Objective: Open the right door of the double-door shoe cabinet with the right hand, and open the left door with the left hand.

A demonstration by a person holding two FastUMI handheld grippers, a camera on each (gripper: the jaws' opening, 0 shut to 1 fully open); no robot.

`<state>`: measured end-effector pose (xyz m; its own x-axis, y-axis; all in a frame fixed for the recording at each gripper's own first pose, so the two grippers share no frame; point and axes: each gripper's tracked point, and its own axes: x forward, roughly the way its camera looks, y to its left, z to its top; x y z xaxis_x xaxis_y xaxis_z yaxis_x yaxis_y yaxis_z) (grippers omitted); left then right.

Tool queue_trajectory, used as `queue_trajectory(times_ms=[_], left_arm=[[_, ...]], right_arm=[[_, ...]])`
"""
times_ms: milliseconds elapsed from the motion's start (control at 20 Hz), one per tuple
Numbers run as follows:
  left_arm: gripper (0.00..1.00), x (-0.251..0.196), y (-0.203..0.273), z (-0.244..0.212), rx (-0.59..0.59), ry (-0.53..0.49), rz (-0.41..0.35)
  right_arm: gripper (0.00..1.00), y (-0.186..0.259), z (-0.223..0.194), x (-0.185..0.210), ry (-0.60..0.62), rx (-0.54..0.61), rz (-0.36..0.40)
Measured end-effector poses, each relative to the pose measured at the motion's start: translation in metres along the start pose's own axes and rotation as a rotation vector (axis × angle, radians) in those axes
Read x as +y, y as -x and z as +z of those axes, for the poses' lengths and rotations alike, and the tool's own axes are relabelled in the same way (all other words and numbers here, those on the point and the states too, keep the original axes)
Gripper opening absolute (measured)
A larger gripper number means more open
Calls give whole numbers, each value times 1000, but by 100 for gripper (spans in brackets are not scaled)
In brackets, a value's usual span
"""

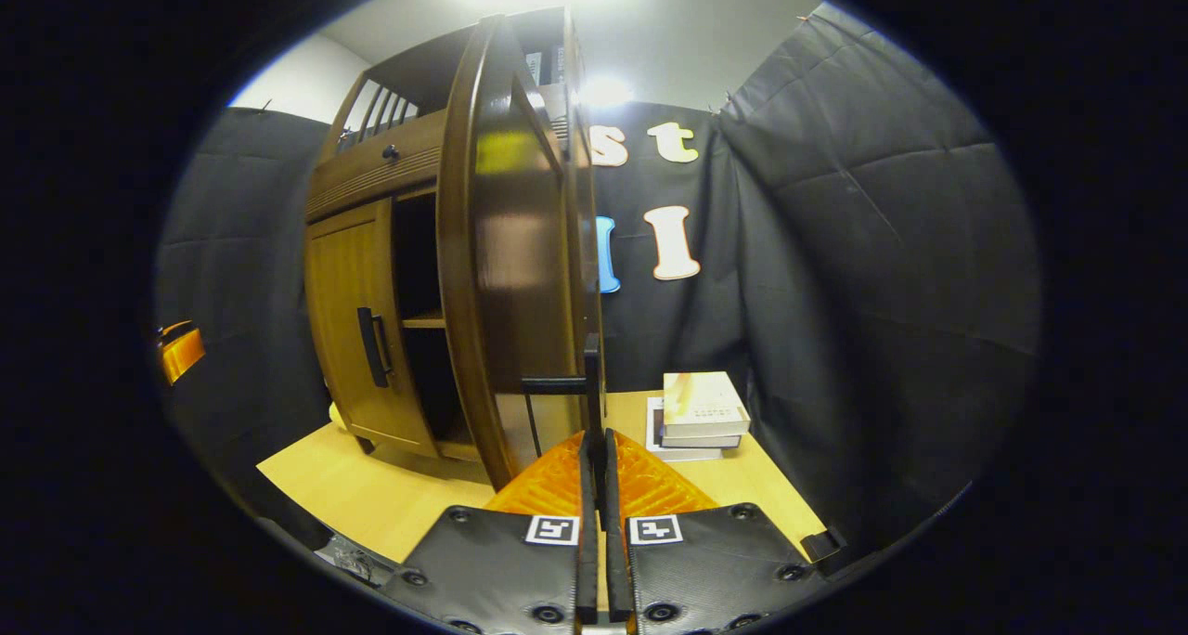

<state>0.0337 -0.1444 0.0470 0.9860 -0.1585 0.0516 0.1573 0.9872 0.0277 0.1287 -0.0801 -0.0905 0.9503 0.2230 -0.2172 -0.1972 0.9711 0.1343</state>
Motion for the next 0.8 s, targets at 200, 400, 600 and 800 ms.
queue_trajectory(times_ms=[200, 400, 600, 800], left_arm=[[96, -9, -3, -3, 1, 6, -29], [96, -13, -13, -5, -6, 8, -66], [96, -16, -58, -9, -5, 29, -101], [96, -14, -100, -14, -10, 64, -113]], right_arm=[[6, 15, 5, 4, -1, -24, -12], [0, 41, 26, -1, 7, -86, -81], [50, 79, 46, 6, -26, -141, -116], [92, 106, 63, 4, 5, -181, -194]])
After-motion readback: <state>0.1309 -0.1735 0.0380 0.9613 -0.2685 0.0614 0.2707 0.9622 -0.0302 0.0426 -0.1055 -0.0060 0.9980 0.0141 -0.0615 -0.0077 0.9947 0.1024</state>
